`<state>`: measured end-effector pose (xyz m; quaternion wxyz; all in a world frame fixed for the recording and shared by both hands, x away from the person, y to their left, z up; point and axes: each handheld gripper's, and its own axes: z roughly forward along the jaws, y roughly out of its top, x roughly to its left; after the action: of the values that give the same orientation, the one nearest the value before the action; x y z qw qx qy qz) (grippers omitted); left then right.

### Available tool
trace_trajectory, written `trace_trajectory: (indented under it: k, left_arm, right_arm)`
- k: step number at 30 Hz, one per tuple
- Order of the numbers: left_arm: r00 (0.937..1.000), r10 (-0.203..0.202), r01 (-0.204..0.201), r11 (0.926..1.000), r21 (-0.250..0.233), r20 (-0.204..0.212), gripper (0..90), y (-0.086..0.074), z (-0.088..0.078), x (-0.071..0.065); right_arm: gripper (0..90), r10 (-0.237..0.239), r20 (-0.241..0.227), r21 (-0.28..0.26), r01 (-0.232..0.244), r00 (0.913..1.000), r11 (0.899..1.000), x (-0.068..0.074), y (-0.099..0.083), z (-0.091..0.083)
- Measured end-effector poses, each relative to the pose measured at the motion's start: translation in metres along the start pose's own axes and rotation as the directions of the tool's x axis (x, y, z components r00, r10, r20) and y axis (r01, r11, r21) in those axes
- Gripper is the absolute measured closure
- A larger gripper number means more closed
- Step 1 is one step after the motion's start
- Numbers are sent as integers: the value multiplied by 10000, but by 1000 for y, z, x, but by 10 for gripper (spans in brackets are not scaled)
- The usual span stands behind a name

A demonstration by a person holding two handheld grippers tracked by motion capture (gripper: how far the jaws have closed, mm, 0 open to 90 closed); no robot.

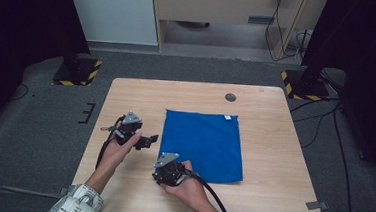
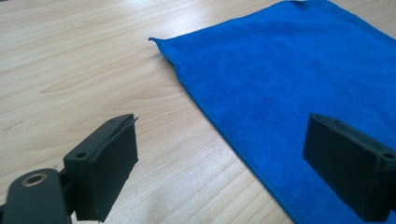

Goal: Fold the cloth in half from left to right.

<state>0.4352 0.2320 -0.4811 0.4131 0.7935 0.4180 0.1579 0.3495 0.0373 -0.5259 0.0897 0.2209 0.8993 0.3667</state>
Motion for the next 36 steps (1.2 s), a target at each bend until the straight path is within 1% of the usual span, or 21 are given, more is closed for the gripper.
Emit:
trace_trajectory:
  k: [2,4,6,10,12,14,15,16,18,20,22,24,26,27,28,30,31,33,34,35,36]
  left_arm:
    - [10000,-73,73,10000,25,7,100,1,1,0]
    - [10000,-71,71,9999,83,49,113,2,3,1]
    - [9999,-151,150,9998,96,76,125,4,5,2]
    - [9996,-177,175,9998,108,207,132,8,11,3]
    - [9998,-91,89,9998,158,160,142,11,15,3]
    - [9999,-143,142,9998,120,85,154,14,19,4]
    - [9998,-199,199,9998,85,46,169,15,21,6]
    - [9995,-322,322,9995,67,36,187,16,24,7]
    - [9991,-419,419,9991,91,-22,214,18,29,11]
    - [9993,-369,370,9992,174,-87,265,20,35,14]
    - [9990,-424,426,9988,232,-103,310,22,41,17]
    - [9992,-320,329,9987,390,-223,348,24,47,20]
    - [9993,-254,266,9988,415,-290,386,26,53,22]
    - [9995,-303,302,9984,480,5,399,27,56,22]
    - [9997,-93,105,9984,562,-217,408,29,58,23]
    - [9994,81,-58,9977,673,-329,428,33,64,26]
    - [9997,15,1,9975,702,-225,434,35,67,28]
    - [9997,-11,23,9988,479,-264,450,36,70,31]
    - [9996,-89,100,9992,384,-271,471,35,72,32]
    - [9995,-161,176,9985,516,-283,480,35,74,35]
    - [9991,-92,121,9975,697,-421,476,35,76,37]
  right_arm:
    - [818,87,133,-9,-87,9999,10000,-4,0,0]
    - [860,359,54,-50,-359,9993,9993,-8,-1,-1]
    - [864,421,41,-114,-420,9991,9991,-8,-1,-1]
    - [864,496,-129,-280,-499,9987,9984,-2,2,-6]
    - [864,492,-181,-328,-497,9986,9982,1,4,-7]
    - [863,571,-198,-437,-579,9982,9974,3,5,-8]
    - [864,650,-249,-487,-662,9976,9966,4,5,-9]
    - [864,643,-260,-519,-656,9976,9965,6,6,-8]
    - [864,588,-323,-482,-603,9977,9970,9,6,-8]
    - [864,534,-360,-480,-551,9979,9973,12,7,-8]
    - [864,524,-373,-468,-541,9979,9974,14,7,-9]
    - [864,507,-393,-514,-527,9979,9973,15,6,-9]
    - [863,563,-312,-525,-578,9979,9969,17,5,-10]
    - [864,589,-299,-562,-605,9978,9966,18,4,-10]
    - [864,612,-274,-585,-627,9978,9963,18,4,-10]
    - [864,692,-244,-628,-706,9973,9955,20,3,-10]
    - [864,730,-271,-658,-747,9970,9950,20,3,-10]
    - [864,811,-268,-700,-828,9963,9941,22,2,-9]
    - [864,765,-260,-693,-781,9967,9945,23,3,-9]
    - [864,812,-258,-673,-828,9964,9943,25,3,-8]
    - [864,774,-316,-738,-796,9965,9941,25,4,-6]
